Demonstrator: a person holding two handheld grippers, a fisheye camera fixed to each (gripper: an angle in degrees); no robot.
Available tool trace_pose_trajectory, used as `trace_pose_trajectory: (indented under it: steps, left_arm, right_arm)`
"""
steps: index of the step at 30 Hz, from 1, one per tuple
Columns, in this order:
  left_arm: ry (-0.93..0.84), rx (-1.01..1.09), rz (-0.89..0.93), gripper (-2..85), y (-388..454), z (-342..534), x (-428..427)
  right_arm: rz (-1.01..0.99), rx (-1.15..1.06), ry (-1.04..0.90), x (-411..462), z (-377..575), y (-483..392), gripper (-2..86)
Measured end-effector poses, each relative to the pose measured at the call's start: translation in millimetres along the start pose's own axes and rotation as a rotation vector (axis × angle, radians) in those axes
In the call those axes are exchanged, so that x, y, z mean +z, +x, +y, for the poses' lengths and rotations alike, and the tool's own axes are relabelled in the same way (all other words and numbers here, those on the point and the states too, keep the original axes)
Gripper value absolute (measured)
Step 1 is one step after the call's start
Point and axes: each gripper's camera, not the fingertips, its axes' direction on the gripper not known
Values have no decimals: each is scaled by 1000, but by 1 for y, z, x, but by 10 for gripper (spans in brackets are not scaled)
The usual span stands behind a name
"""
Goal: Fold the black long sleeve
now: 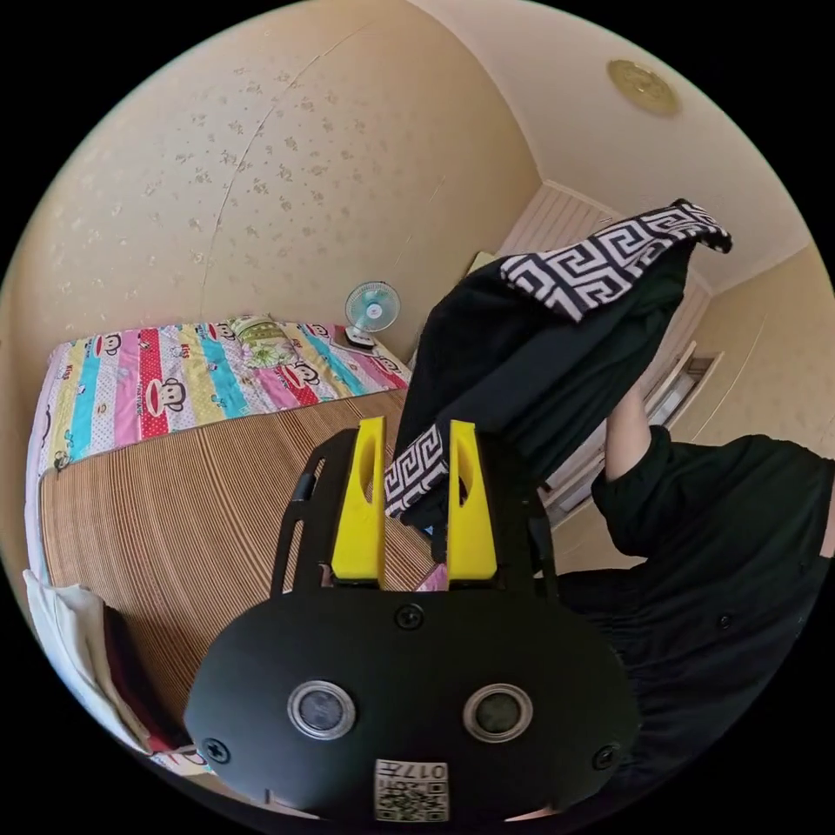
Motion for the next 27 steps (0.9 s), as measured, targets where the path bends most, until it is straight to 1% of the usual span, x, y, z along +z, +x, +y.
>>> trace_pose_trajectory:
  steps: [1,3,5,7,8,9,10,12,14,15,16,17,18,19,20,21,22,23,24,25,26,27]
  left_arm:
    - [7,-3,18,117,-1,-2,2]
    - [67,13,115,122,-2,-10,7]
    - [97,45,179,120,1,-15,10]
    - [99,106,255,74,12,-19,15]
    - [119,169,312,31,21,-18,14]
    - [188,203,364,6,25,-14,6]
    - [230,193,381,2,24,-12,0]
    - [372,99,468,-5,9,-11,-29]
    - [461,72,515,-8,0,-13,-54]
    - [507,73,514,-8,-1,-17,-70]
    - [521,78,508,-9,0,-20,-77]
    - [535,87,495,-9,4,-27,-88]
    - [539,93,482,-9,9,-35,-96]
    - [540,98,478,-9,12,-40,-99]
    - [532,105,477,-9,19,-48,-104]
    - [523,123,492,-9,30,-56,-107]
    - [526,147,515,-9,36,-59,-110]
    - [543,221,571,-9,51,-63,-120]
    - [569,311,628,-9,68,-66,-133]
    - [582,356,656,-9,76,-67,-141]
    - [609,453,702,-9,91,-69,-158]
    - [634,521,675,-9,103,-71,-173]
  right_arm:
    - [-17,-8,-9,-4,-3,-2,45]
    - [-29,-13,-15,-14,-5,-3,45]
    - [-43,2,7,-31,-3,-1,45]
    - [-30,33,46,-49,1,4,45]
    - [-5,63,73,-63,5,8,45]
    - [12,78,85,-70,6,9,45]
    - [55,94,108,-87,10,9,45]
    - [143,89,130,-114,18,1,46]
    - [325,124,82,-152,28,-12,46]
    - [377,145,50,-161,30,-14,46]
    - [496,204,-12,-179,39,-14,45]
    - [638,310,-54,-201,54,-8,45]
    - [699,379,-61,-213,64,-3,45]
    - [765,527,-53,-237,87,9,44]
    - [736,646,-22,-257,114,20,44]
    - [688,673,1,-264,127,23,44]
    - [565,668,53,-270,150,27,45]
    - [441,617,112,-269,167,25,45]
    - [377,578,144,-268,173,23,45]
    - [259,475,209,-265,181,16,44]
    - [154,348,281,-263,185,7,43]
    - [102,287,322,-263,187,4,42]
